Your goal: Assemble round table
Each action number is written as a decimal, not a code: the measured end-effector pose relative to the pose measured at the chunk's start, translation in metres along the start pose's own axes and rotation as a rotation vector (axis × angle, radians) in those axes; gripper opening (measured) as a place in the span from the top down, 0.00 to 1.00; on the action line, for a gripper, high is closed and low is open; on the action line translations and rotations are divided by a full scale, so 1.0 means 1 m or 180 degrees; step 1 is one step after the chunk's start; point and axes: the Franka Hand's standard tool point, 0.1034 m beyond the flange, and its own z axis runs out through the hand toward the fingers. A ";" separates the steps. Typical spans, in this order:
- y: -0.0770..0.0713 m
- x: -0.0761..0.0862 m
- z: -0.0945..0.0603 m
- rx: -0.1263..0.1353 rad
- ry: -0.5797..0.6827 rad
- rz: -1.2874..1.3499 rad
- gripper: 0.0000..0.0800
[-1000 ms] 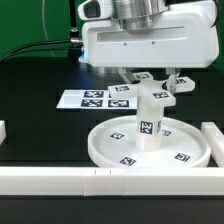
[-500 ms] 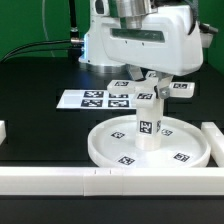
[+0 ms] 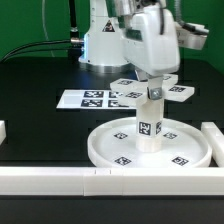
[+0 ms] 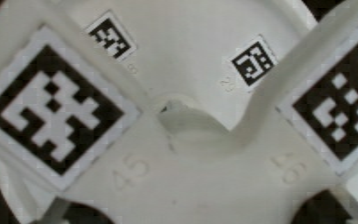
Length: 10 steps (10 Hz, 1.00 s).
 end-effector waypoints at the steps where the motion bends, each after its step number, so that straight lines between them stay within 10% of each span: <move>1: 0.000 0.000 0.000 0.0014 0.0006 0.0287 0.44; 5: -0.001 0.000 -0.003 -0.0001 -0.0009 0.0616 0.44; 6: -0.003 -0.002 -0.015 -0.0068 -0.0069 0.0480 0.25; 10: -0.011 -0.005 -0.038 0.0056 -0.0149 0.0279 0.19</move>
Offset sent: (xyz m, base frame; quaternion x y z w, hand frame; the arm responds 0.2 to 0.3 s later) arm 0.0000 0.0000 0.0000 0.0000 0.0000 0.1296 0.9916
